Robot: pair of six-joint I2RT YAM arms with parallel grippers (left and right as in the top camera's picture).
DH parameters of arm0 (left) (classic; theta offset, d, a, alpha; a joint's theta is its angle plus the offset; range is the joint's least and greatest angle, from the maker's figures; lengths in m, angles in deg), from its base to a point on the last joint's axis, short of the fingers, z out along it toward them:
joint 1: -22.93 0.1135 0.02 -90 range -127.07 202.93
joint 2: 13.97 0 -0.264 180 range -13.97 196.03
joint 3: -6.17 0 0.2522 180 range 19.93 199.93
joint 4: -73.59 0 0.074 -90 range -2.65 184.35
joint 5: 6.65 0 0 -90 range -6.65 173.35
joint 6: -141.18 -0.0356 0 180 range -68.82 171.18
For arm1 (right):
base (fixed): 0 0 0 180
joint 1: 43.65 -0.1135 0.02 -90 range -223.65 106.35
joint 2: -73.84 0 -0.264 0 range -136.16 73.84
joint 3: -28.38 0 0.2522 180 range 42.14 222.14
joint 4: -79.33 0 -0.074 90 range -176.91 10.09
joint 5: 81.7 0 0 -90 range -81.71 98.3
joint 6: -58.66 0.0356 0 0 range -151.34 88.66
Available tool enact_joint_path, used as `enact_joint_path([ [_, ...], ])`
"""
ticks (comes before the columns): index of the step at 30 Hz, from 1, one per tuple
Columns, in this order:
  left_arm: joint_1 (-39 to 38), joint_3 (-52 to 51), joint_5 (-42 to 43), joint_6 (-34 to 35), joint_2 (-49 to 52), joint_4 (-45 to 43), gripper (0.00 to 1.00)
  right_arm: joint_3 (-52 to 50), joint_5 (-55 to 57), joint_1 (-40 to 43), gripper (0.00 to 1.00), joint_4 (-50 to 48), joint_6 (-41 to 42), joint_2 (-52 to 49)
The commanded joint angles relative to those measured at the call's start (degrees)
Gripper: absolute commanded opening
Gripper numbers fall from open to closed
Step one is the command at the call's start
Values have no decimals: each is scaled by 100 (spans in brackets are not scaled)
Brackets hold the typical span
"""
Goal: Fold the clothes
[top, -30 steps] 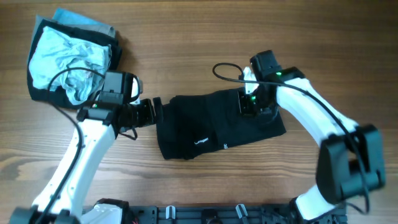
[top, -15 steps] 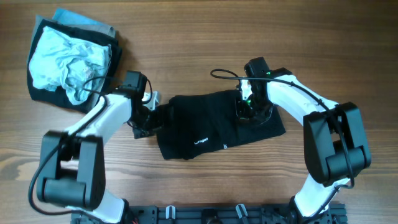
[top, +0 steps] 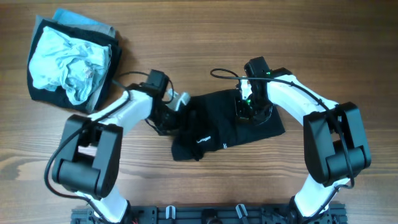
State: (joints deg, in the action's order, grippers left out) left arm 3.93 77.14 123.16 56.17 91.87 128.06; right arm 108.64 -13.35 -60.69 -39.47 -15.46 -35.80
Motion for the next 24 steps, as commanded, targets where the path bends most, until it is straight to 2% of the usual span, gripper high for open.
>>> enact_joint_path([
  [1,-214,-278,-640,382,400,7,38,50,-114,-2,4,-74,81,-120],
  [2,-192,-278,-737,542,400,24,27,52,-114,-2,4,-68,81,-120],
  [5,-37,-275,-800,643,398,205,4,52,-111,0,4,-48,81,-118],
  [8,319,-262,-846,586,363,588,4,63,-111,9,4,-39,81,-44],
  [11,828,-13,-1196,389,275,1432,4,70,-107,24,4,-31,76,254],
  [16,1550,1091,-2074,118,-17,3112,4,79,-17,24,4,-39,81,911],
  [20,1611,2476,-2236,120,-173,4113,4,79,-15,24,5,-98,118,1268],
  [24,1189,3235,-2232,125,-173,4275,4,79,166,24,5,-129,420,1274],
])
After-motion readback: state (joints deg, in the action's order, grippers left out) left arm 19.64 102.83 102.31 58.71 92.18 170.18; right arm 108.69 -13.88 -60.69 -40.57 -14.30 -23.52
